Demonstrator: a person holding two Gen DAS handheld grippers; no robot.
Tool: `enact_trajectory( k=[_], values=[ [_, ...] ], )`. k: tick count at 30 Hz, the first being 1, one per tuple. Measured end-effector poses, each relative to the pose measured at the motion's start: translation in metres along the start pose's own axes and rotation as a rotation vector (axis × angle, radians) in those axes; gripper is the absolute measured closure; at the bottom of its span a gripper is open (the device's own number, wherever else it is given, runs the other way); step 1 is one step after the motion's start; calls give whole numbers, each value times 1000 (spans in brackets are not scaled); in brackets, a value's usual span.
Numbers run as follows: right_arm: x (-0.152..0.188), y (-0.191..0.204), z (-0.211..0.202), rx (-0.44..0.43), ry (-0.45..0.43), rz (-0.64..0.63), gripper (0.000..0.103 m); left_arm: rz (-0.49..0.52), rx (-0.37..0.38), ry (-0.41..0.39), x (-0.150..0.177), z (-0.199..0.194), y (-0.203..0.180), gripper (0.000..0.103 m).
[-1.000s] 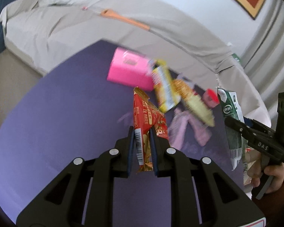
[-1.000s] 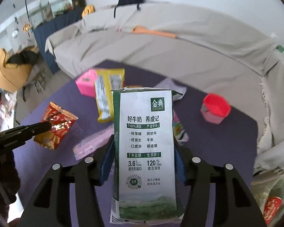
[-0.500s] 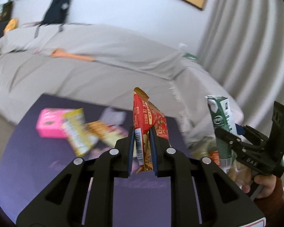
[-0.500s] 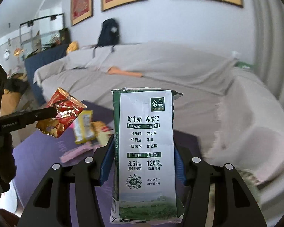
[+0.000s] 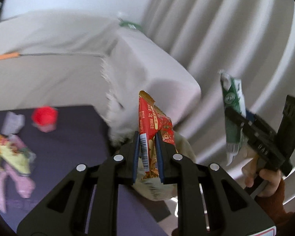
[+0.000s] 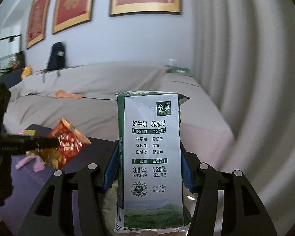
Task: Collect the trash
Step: 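Carry both items over the bin and release the wrapper and carton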
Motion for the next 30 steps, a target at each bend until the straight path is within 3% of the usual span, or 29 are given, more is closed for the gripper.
enact_trajectory(
  k=[6, 10, 14, 18, 25, 30],
  values=[
    [20, -48, -9, 70, 19, 60, 51, 27, 55, 147, 24, 72, -31, 88],
    [29, -63, -2, 75, 38, 87, 51, 37, 92, 182, 31, 103, -42, 88],
    [34, -63, 7, 67, 61, 99, 51, 16, 86, 190, 30, 123, -41, 69],
    [44, -58, 21, 47, 91, 99, 51, -18, 59, 195, 32, 123, -28, 67],
    [74, -32, 79, -82, 169, 77, 51, -87, -41, 175, 39, 90, 13, 66],
    [114, -15, 140, -101, 322, 50, 51, -112, -102, 143, 45, 57, 38, 66]
  ],
)
Point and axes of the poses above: each gripper's, at about its wrist camera, not at the fingertips, and z roughly the way its jaws point, y to its left, x to its underside, the point moved 3 cm from there along z, roughly the way its jaws point, and after that the axes turned 2 degrees about -x, right-handed, at the moved point
